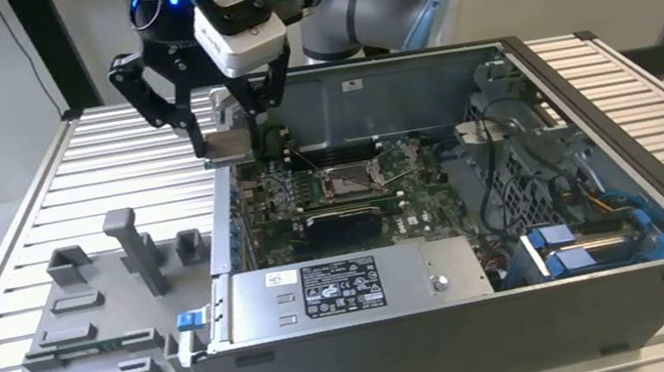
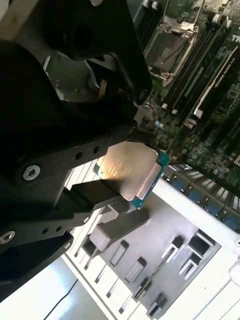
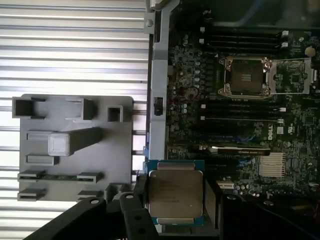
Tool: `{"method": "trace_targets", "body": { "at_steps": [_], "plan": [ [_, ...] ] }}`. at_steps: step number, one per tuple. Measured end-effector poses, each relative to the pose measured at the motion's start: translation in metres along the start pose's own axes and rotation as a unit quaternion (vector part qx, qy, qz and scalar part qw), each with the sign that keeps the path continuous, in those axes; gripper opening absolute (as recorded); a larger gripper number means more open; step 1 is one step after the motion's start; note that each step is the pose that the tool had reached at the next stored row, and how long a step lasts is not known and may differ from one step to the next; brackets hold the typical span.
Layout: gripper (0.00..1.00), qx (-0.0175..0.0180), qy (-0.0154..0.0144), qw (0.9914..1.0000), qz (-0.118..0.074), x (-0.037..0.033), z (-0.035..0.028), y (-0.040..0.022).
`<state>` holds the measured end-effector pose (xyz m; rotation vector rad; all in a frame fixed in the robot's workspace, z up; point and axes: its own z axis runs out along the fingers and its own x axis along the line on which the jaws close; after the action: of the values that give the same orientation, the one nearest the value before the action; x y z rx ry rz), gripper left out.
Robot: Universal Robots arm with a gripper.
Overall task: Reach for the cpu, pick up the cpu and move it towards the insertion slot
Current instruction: 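Pick up the cpu and move it towards the insertion slot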
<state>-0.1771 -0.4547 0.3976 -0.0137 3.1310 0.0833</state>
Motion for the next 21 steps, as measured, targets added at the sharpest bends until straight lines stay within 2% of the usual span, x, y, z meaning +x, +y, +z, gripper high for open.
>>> {"method": "trace_targets", "body": {
  "at_steps": [4, 21],
  "plan": [
    [0.00, 0.0000, 0.0000, 1.00000, 0.000, -0.0146, 0.0001, -0.0001],
    [0.00, 0.0000, 0.0000, 1.00000, 0.000, -0.0913, 0.0009, -0.0008]
  ]
}}
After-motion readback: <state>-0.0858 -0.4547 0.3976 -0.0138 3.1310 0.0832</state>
